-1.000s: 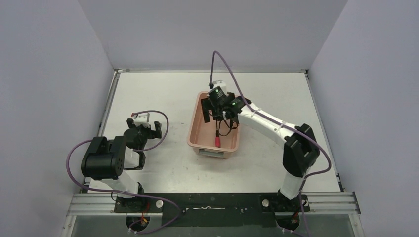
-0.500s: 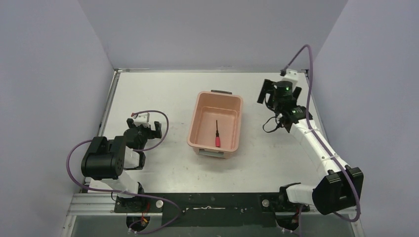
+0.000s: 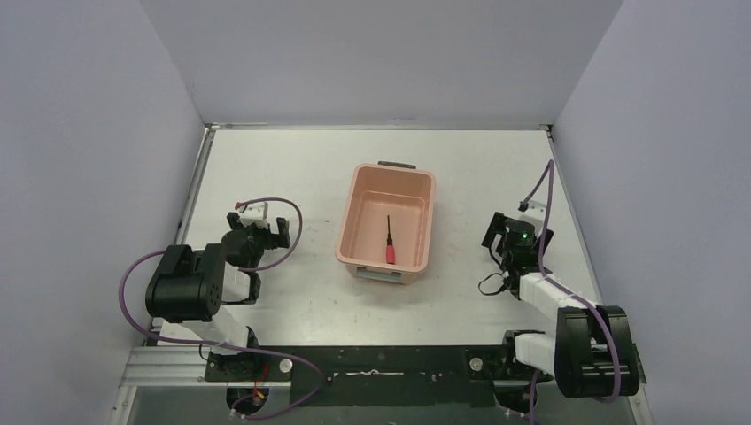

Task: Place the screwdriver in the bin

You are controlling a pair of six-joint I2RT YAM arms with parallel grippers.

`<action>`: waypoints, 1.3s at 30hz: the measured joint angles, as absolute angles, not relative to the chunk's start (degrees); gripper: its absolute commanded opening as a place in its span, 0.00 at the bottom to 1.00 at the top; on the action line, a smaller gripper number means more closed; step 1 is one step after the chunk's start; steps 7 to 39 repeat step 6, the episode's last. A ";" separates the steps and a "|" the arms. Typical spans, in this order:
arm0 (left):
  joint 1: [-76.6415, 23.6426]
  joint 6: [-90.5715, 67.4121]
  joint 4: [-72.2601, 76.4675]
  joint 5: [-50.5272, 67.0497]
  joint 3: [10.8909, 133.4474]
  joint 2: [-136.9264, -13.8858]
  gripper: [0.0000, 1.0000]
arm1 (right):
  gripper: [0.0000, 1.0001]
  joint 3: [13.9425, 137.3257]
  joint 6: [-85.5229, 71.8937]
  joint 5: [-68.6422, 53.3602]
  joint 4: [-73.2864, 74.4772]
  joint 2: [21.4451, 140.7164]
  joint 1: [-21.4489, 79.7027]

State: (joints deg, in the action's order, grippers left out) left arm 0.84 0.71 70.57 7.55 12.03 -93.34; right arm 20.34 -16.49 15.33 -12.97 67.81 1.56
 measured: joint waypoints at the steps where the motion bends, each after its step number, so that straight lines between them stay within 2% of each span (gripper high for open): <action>1: 0.84 0.71 70.57 7.55 12.03 -93.34 0.97 | 1.00 18.83 -16.10 15.33 -15.31 67.81 1.54; 6: 0.82 0.71 70.54 7.55 12.03 -93.34 0.97 | 1.00 15.53 -15.18 14.98 -24.10 67.81 1.52; 39: 0.82 0.71 70.54 7.55 12.03 -93.34 0.97 | 1.00 15.53 -15.18 14.98 -24.10 67.81 1.52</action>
